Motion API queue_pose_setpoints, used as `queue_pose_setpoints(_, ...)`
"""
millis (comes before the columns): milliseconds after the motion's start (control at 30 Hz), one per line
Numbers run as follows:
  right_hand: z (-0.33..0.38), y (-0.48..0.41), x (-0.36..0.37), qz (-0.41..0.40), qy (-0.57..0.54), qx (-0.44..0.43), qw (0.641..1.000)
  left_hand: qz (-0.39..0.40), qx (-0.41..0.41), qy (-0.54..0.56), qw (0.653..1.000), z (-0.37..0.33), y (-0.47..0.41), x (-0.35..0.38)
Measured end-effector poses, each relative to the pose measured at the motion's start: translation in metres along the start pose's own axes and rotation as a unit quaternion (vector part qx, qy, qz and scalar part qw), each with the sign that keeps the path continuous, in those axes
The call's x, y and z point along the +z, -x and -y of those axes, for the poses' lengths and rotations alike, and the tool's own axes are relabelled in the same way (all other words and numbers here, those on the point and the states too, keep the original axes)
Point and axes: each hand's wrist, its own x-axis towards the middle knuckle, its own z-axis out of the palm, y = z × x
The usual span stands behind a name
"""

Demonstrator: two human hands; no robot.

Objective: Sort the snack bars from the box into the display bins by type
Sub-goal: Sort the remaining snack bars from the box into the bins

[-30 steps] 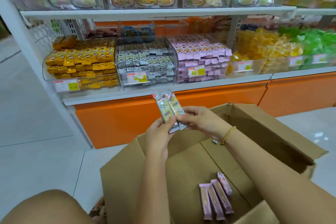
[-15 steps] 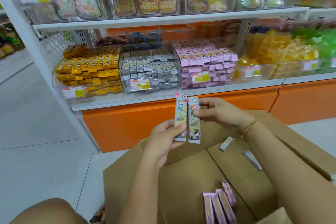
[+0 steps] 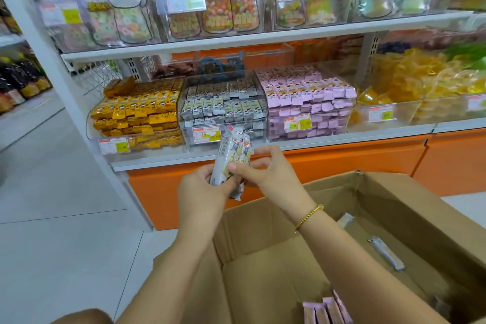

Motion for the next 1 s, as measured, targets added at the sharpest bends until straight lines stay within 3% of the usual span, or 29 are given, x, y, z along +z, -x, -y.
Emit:
queue_pose_setpoints(300, 0.021, -0.073, 0.019, -0.032, -0.02, -0.001, 0.999, 0.019, 0.084, -0.061, 0.994, -0.002, -0.073, 0.017)
queue_pose_setpoints(400, 0.024, -0.114, 0.017, -0.049, 0.068, 0.002, 0.996, 0.093, 0.068, -0.076, 0.99, 0.002, -0.107, 0.022)
queue_pose_setpoints(533, 0.041, -0.172, 0.01, -0.048, 0.2, -0.01, 0.979, 0.064, 0.076, -0.232, 0.968, 0.025, -0.148, 0.004)
queue_pose_setpoints(700, 0.047, -0.252, 0.023, -0.019, 0.437, 0.035, 0.898, 0.028, 0.018, -0.273, 0.961, 0.048, -0.176, -0.01)
queue_pose_setpoints(767, 0.043, -0.275, 0.028, 0.001, 0.462, 0.062, 0.885, 0.03, 0.028, -0.276, 0.96, 0.052, -0.18, -0.006)
queue_pose_setpoints(867, 0.037, -0.293, 0.035, -0.032, 0.413, 0.079, 0.907, 0.019, 0.049, -0.287, 0.957, 0.055, -0.182, -0.001)
queue_pose_setpoints(1000, 0.033, -0.289, 0.033, -0.04, 0.333, 0.033, 0.941, 0.031, 0.063, -0.31, 0.948, 0.055, -0.181, -0.001)
